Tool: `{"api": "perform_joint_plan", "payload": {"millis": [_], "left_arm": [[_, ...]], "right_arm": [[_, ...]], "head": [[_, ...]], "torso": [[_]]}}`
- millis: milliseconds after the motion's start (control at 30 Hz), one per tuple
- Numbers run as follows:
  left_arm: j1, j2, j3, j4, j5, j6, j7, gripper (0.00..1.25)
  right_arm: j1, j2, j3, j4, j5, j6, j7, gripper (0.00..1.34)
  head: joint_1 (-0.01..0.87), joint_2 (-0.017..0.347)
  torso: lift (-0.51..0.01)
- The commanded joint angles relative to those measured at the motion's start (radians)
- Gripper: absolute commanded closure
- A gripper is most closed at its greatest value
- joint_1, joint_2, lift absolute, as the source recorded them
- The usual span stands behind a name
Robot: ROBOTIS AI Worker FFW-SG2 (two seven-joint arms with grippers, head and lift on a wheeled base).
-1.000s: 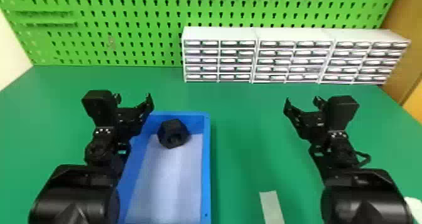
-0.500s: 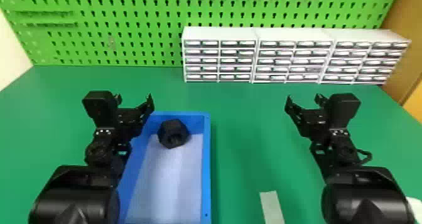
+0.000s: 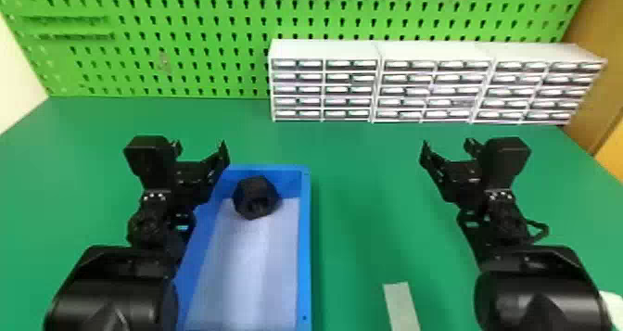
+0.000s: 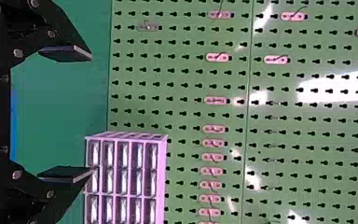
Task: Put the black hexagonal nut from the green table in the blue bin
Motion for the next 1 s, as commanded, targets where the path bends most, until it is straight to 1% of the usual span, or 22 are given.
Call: {"api": "perform_joint_plan", "payload": {"millis": [0, 333, 533, 967], "left_arm": [[-0.001, 0.000, 0.004, -0.001, -0.001, 0.000, 0.000, 0.39], [0.001, 0.000, 0.018, -0.001, -0.004, 0.000, 0.000, 0.39], [0.001, 0.000, 0.015, -0.001, -0.004, 0.000, 0.000, 0.39], [0.001, 0.000, 0.013, -0.001, -0.002, 0.000, 0.000, 0.39]], "right_arm": [[0.000, -0.001, 0.004, -0.001, 0.002, -0.005, 0.000, 0.43], [-0.005, -0.004, 0.004, -0.001, 0.001, -0.007, 0.000, 0.43], [-0.006, -0.009, 0.006, 0.000, 0.002, -0.007, 0.000, 0.43], [-0.005, -0.011, 0.006, -0.001, 0.002, -0.007, 0.000, 0.43]], "head": [[0.686, 0.051], [0.686, 0.051], [0.686, 0.051], [0.686, 0.051]], "torso": [[-0.096], [-0.096], [-0.096], [-0.096]]}}
